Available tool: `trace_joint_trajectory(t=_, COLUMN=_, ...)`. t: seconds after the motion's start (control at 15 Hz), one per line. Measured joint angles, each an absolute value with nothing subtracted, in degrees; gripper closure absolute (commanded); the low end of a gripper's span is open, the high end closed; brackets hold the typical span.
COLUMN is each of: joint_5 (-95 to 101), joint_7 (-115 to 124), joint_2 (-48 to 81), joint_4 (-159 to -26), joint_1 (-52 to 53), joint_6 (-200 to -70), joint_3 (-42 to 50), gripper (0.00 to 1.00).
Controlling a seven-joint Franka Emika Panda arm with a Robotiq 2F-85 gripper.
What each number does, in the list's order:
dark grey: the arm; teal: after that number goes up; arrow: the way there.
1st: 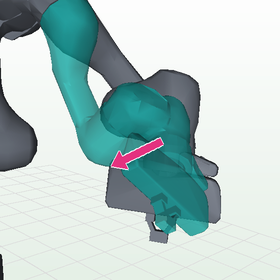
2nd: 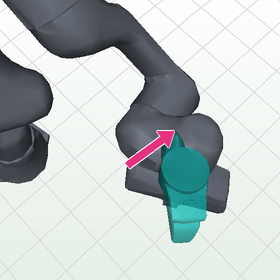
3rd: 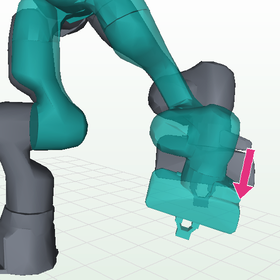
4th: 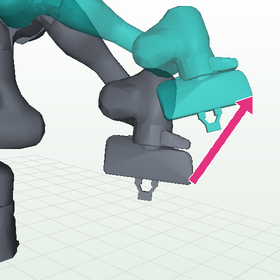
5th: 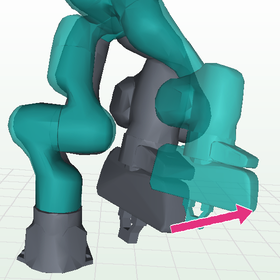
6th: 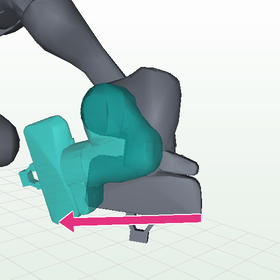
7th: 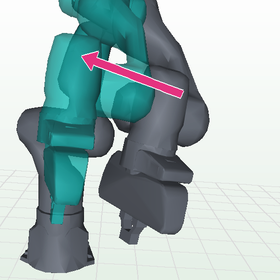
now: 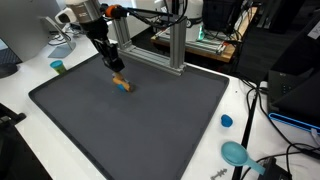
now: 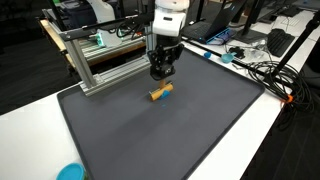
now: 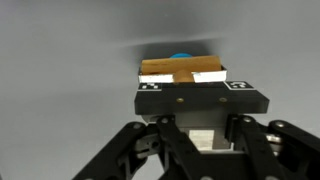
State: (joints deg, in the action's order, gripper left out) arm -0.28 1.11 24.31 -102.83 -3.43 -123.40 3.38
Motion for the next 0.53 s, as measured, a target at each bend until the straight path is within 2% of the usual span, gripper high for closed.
trace_joint_trajectory(t=0.53, joint_5=-0.5, joint_7=12.7, joint_2=23.6, joint_4=-104.1, joint_1=-3.3, joint_6=-126.0, joint_3=4.9, gripper=0.78)
